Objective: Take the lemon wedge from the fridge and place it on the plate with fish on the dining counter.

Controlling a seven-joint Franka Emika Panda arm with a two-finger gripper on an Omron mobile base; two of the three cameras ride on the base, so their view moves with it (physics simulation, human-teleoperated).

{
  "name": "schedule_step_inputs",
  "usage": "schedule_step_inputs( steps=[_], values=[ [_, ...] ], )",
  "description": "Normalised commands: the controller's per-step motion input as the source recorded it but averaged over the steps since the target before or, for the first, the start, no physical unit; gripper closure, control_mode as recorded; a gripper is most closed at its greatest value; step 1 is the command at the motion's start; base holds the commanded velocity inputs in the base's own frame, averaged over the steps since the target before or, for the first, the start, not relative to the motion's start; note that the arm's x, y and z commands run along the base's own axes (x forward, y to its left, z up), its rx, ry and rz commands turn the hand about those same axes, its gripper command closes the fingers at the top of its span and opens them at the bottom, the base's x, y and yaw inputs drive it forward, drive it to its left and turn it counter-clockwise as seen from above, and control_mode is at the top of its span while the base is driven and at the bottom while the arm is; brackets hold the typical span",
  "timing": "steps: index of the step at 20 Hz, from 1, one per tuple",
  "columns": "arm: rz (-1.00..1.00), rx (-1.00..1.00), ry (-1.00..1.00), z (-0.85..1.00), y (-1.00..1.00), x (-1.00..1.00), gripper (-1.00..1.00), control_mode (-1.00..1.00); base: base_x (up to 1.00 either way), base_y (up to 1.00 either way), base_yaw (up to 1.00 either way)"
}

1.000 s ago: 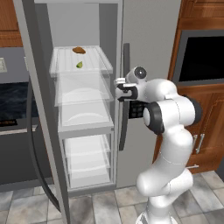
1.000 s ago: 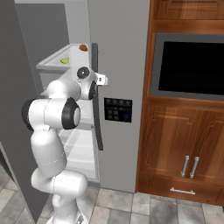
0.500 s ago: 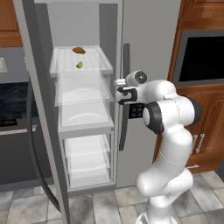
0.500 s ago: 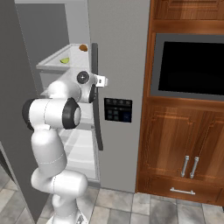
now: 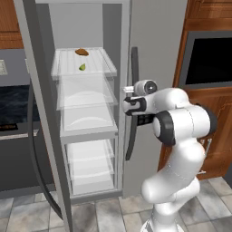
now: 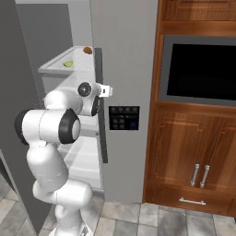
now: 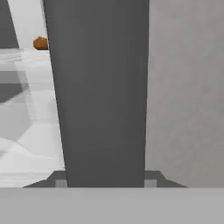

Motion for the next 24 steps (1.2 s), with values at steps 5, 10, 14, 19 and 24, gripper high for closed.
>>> schedule_step_inputs(
  steps=[5, 10, 14, 19, 24],
  values=[
    [-0.08, 0.00, -0.24, 0.24, -0.66, -1.00, 1.00, -1.00, 0.00, 0.00, 0.00],
    [-0.22, 0.03, -0.10, 0.41, -0.81, -1.00, 1.00, -1.00, 0.00, 0.00, 0.00],
    [-0.31, 0.09, 0.00, 0.73, -0.77, -1.00, 1.00, -1.00, 0.00, 0.00, 0.00],
    [-0.36, 0.08, 0.02, 0.99, -0.40, -1.00, -1.00, -1.00, 0.00, 0.00, 0.00],
    [-0.33, 0.09, 0.10, 0.90, 0.05, -0.99, -1.00, -1.00, 0.00, 0.00, 0.00]
  ],
)
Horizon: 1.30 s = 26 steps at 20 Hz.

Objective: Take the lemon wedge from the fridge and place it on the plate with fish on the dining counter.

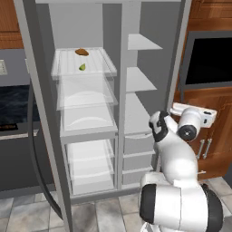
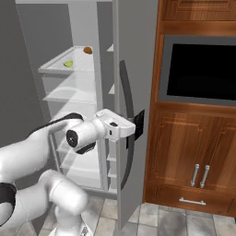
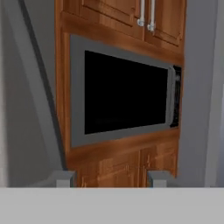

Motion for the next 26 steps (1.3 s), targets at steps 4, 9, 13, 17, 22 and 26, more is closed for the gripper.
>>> schedule_step_inputs(
  steps=[4, 9, 13, 17, 22, 26],
  values=[
    [-0.32, 0.11, 0.01, 0.48, 0.83, -0.56, -1.00, -1.00, 0.00, 0.00, 0.00],
    [-0.28, 0.13, -0.05, 0.54, 1.00, -0.08, -1.00, -1.00, 0.00, 0.00, 0.00],
    [-0.22, 0.19, -0.11, 0.80, 0.99, 0.18, -1.00, -1.00, 0.00, 0.00, 0.00],
    [-0.19, 0.22, -0.04, 0.76, 0.76, 0.65, -1.00, -1.00, 0.00, 0.00, 0.00],
    [-0.08, 0.19, 0.24, 0.44, 0.08, 1.00, -1.00, -1.00, 0.00, 0.00, 0.00],
    [0.00, 0.17, 0.44, 0.13, -0.31, 1.00, -1.00, -1.00, 0.00, 0.00, 0.00]
  ],
)
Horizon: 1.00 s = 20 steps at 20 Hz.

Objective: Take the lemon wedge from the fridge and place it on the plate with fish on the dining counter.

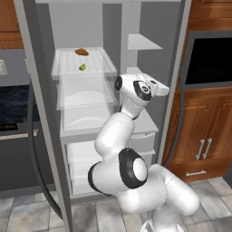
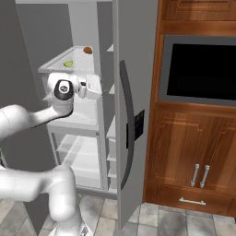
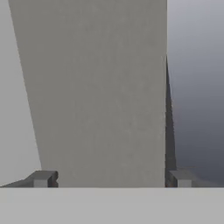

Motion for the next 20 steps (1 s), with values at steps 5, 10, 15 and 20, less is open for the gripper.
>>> schedule_step_inputs(
  steps=[5, 10, 15, 20],
  values=[
    [0.00, 0.13, 0.49, 0.01, -0.68, 0.97, -1.00, -1.00, 0.00, 0.00, 0.00],
    [-0.03, 0.01, 0.39, -0.19, -1.00, 0.21, -1.00, -1.00, 0.00, 0.00, 0.00],
    [-0.08, 0.09, 0.33, -0.23, -1.00, -0.30, -1.00, -1.00, 0.00, 0.00, 0.00],
    [0.07, 0.06, 0.03, -0.01, -0.02, -1.00, -1.00, -1.00, 0.00, 0.00, 0.00]
  ],
)
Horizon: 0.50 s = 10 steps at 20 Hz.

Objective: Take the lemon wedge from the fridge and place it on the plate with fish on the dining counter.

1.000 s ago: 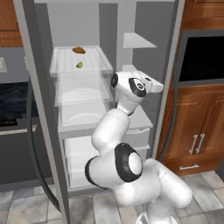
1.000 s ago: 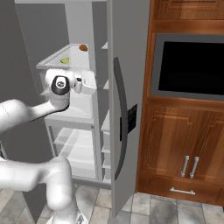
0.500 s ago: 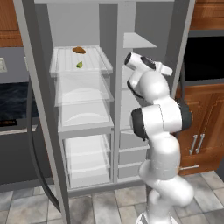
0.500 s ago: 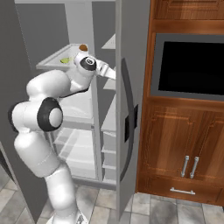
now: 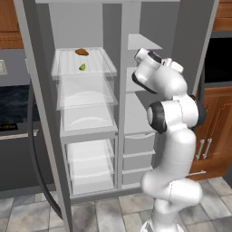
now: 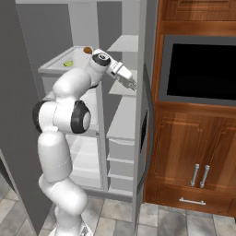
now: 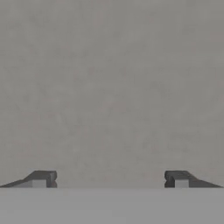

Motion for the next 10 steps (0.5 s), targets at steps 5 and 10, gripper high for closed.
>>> schedule_step_inputs(
  steps=[5, 10],
  values=[
    [0.05, 0.03, 0.05, 0.24, 1.00, -1.00, -1.00, -1.00, 0.00, 0.00, 0.00],
    [0.14, 0.15, -0.04, -0.01, 0.99, -1.00, -1.00, -1.00, 0.00, 0.00, 0.00]
  ],
)
